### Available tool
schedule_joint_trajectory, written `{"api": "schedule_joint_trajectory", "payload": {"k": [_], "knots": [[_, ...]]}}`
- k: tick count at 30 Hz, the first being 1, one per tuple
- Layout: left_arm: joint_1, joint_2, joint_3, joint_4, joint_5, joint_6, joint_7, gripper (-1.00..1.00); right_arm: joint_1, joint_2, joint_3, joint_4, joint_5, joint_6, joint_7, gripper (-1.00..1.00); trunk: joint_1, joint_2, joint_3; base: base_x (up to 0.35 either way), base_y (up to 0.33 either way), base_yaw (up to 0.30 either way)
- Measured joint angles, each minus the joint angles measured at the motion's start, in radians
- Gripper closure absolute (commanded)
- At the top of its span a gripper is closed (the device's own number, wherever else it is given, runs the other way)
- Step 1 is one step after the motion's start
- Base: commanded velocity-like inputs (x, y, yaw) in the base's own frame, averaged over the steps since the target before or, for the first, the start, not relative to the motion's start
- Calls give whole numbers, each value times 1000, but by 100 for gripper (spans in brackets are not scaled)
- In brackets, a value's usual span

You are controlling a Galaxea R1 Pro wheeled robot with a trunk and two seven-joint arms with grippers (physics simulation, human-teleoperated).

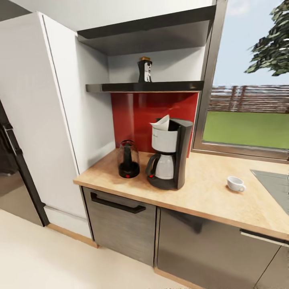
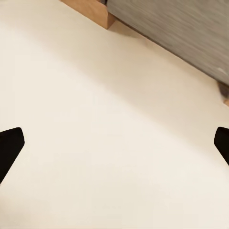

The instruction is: Set up a coffee station on the kitchen countertop: keep the coffee maker on the countertop, move the bottle of coffee from the kitchen shelf to the counter next to the coffee maker, place a paper coffee filter on top of the coffee maker, put the saucer next to the coffee maker with the coffee cup on the saucer, and place the electric kettle next to the coffee maker.

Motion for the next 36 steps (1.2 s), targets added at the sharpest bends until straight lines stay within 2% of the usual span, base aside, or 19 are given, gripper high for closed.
{"api": "schedule_joint_trajectory", "payload": {"k": [16, 27, 36], "knots": [[0, 0, 0, 1, 0, -1, 0, -100, 0, 0, 0, 0, 1, 1, 0, -100, 0, 0, 0, -2, 32, -262], [0, 0, 0, 0, 0, 0, 0, -100, 0, 0, 1, 0, 1, -1, 0, -100, 0, 0, 0, 0, 272, -31], [0, 0, 0, 19, 1, -1, 1, -100, 0, 0, 1, 0, 1, -1, 0, -100, 0, 0, 0, 0, 58, -215]]}}
